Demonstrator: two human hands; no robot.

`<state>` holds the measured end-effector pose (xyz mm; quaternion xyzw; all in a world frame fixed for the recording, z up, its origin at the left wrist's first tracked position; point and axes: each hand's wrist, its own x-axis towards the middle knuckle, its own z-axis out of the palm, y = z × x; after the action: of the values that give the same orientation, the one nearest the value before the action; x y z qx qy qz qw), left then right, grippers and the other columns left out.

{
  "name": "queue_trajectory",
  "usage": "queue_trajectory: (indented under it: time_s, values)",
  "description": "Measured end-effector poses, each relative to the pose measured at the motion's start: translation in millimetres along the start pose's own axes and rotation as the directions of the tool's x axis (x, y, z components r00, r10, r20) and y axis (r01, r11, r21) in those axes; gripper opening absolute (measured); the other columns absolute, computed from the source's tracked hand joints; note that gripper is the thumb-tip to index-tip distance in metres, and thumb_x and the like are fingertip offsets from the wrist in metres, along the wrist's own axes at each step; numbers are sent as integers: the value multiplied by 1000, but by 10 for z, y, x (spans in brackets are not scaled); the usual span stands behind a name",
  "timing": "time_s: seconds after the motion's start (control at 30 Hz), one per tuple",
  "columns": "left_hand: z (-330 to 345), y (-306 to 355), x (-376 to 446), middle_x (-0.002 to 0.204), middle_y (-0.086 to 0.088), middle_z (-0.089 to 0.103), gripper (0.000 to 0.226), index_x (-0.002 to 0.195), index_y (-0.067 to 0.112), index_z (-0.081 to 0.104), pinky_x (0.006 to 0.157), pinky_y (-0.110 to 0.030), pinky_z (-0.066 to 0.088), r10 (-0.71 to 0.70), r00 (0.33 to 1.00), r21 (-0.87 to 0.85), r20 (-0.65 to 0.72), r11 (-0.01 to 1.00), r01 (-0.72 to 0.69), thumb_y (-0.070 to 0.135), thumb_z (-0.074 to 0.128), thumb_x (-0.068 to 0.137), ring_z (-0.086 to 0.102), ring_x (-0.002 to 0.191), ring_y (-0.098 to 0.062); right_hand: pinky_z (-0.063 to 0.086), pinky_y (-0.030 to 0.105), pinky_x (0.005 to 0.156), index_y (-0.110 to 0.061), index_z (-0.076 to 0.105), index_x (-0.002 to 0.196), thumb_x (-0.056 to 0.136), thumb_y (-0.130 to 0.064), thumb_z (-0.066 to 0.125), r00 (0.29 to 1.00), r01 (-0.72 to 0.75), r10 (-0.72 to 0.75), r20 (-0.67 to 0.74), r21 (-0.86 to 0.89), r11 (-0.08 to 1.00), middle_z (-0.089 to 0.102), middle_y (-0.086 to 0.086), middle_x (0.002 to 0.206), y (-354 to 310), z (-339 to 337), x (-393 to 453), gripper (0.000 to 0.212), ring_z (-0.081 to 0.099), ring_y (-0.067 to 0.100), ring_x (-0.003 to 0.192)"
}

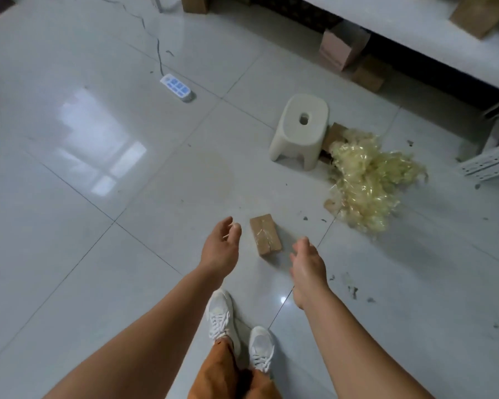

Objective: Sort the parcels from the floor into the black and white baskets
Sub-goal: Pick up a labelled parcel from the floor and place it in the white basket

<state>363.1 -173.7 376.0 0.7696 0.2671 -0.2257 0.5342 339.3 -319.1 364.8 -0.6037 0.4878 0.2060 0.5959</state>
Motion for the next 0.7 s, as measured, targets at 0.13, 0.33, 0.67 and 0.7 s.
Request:
queue_trajectory:
  time_s: [0.13, 0.33, 0.67, 0.7]
  values:
    - [270, -360, 741, 144, -5, 45, 48, 146, 21, 34, 94, -26, 38, -30, 996, 67, 80, 997, 25, 34, 41, 100, 48, 126, -19, 38, 34, 90, -15, 49, 132, 101, -41, 31, 997, -60, 58, -59, -31, 998, 49, 7, 141, 296, 118, 774, 44, 51, 25, 124]
    - [661, -1037, 1785, 147, -3, 43, 51, 147, 25, 32, 108, -38, 38, -49, 987, 209, 151, 978, 17, 36, 44, 98, 44, 132, -20, 36, 34, 91, -16, 48, 135, 100, -44, 32, 984, -167, 165, -62, -24, 986, 48, 9, 142, 845, 377, 1832, 48, 49, 28, 124]
    - [1271, -1725, 2980, 159, -3, 18, 65, 152, 14, 17, 113, -29, 23, -14, 951, 529, 310, 833, -161, 29, 48, 98, 24, 144, -22, 39, 44, 106, -12, 41, 141, 98, -49, 36, 956, -279, 285, -70, 84, 957, 49, 5, 126, 1535, 837, 3118, 56, 49, 28, 120]
    - [1331, -1749, 3059, 159, -2, 17, 66, 152, 13, 17, 113, -30, 22, -12, 946, 537, 323, 826, -173, 28, 49, 97, 23, 144, -21, 40, 44, 107, -11, 42, 140, 98, -49, 36, 954, -283, 290, -74, 88, 955, 50, 7, 129, 1568, 872, 3201, 56, 49, 29, 122]
